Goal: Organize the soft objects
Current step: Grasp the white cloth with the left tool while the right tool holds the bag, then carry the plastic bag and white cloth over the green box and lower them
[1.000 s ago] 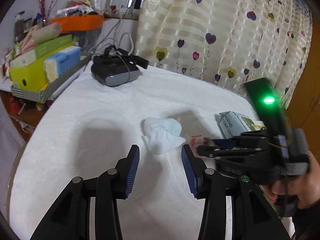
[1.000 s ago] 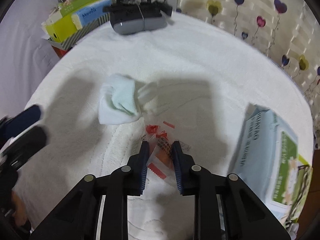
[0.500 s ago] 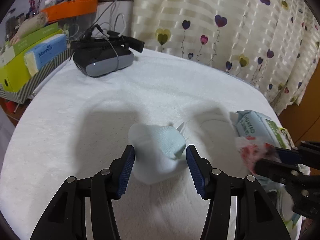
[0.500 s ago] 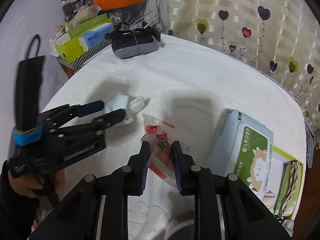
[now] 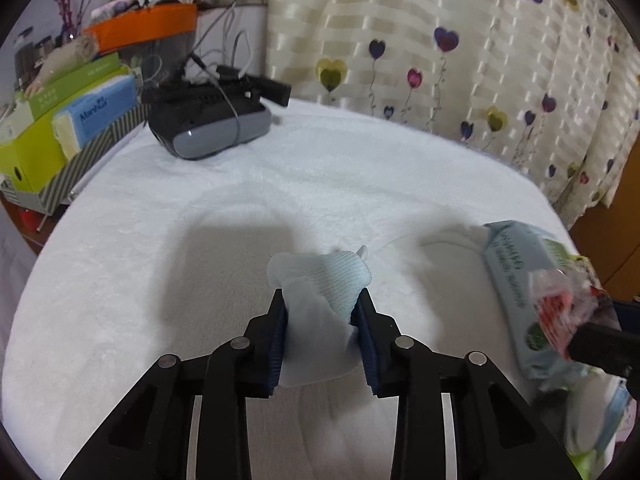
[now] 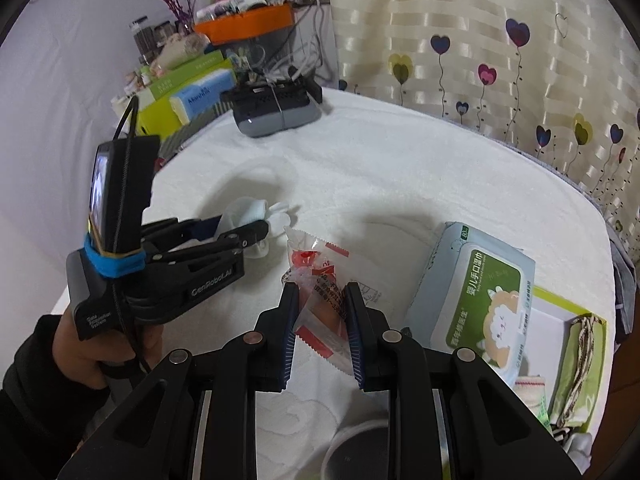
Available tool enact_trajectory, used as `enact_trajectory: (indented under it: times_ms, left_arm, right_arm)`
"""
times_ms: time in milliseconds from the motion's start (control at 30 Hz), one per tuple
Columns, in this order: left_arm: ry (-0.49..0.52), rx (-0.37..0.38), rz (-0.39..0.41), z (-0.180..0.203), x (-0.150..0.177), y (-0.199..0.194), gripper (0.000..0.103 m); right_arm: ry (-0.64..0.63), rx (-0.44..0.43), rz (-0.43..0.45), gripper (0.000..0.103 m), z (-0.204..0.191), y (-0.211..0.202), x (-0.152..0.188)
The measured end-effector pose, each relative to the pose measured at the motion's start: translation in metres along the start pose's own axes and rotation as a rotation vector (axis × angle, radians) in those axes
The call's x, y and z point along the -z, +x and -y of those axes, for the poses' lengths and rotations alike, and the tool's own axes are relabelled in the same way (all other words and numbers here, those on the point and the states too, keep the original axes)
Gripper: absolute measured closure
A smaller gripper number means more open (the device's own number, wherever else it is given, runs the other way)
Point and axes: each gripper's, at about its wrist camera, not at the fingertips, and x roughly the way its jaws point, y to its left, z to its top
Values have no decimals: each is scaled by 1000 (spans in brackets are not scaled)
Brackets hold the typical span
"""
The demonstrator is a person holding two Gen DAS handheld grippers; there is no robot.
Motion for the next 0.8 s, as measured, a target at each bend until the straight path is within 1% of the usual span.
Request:
enact_trajectory:
  times_ms: [267, 367, 533, 667, 800]
  left_arm:
    - [-7, 30, 138, 21, 18, -88, 72]
    - [-10, 45, 171, 34, 30, -119, 72]
    - [6, 56, 195, 56, 49, -151, 72]
    - [22, 69, 212, 73, 63, -171, 72]
    - [43, 88, 217, 89, 73, -181, 72]
  right_arm:
    - [-2, -28, 130, 79, -12, -50, 22]
    - [6, -28, 175, 79, -14, -71, 33]
    - [15, -19, 248, 79, -18, -106, 56]
    - [31, -15, 276, 79, -14, -125, 73]
    - [52, -10, 296, 79, -8, -140, 90]
